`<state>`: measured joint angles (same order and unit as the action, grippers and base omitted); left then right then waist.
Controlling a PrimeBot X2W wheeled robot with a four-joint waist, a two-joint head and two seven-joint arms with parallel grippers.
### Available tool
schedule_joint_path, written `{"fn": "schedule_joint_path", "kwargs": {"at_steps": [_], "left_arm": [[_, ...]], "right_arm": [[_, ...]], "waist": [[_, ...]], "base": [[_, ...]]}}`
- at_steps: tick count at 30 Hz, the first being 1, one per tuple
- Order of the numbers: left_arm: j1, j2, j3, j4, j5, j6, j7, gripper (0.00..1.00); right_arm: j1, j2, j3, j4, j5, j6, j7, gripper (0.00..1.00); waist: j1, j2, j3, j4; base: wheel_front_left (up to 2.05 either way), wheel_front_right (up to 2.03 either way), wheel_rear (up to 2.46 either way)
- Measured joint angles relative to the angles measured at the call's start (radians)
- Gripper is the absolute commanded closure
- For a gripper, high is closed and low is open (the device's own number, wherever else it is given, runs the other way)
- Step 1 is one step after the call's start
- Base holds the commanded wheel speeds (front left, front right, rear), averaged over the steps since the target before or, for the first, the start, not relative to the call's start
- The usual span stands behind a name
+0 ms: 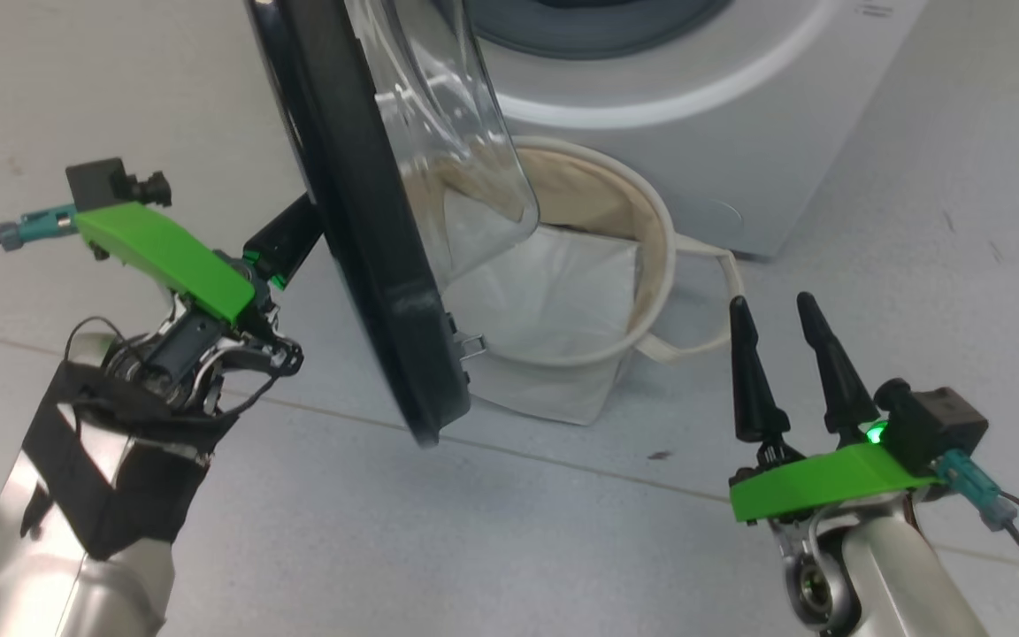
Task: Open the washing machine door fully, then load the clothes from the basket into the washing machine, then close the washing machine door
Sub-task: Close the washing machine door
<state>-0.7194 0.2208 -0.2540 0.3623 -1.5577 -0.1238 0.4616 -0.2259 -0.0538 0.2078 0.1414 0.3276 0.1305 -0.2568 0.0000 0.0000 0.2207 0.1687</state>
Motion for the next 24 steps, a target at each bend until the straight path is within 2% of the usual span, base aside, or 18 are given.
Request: {"fn": "schedule_joint_path", "kwargs": {"at_steps": [14,20,24], "left_arm": [[-0.052,-0.036,-0.031,-0.045,-0.011,0.000,0.040,1.00],[-0.050,-0.062,-0.064,-0.091,-0.010,0.000,0.047,1.00],[-0.046,-0.058,-0.066,-0.099,0.003,0.000,0.033,1.00]], "right_arm": [[-0.051,0.000,-0.089,-0.026,0.028,0.000,0.000,0.00],[-0.056,0.000,-0.095,-0.029,0.035,0.000,0.000,0.00],[-0.056,0.000,-0.095,-0.029,0.035,0.000,0.000,0.00]], "waist": [[0.0000,0.0000,0.105,-0.126],[0.0000,0.0000,0.120,-0.134],[0.0000,0.0000,0.114,-0.125]], "base": [[0.00,0.00,0.00],[0.00,0.00,0.00],[0.00,0.00,0.00]]}}
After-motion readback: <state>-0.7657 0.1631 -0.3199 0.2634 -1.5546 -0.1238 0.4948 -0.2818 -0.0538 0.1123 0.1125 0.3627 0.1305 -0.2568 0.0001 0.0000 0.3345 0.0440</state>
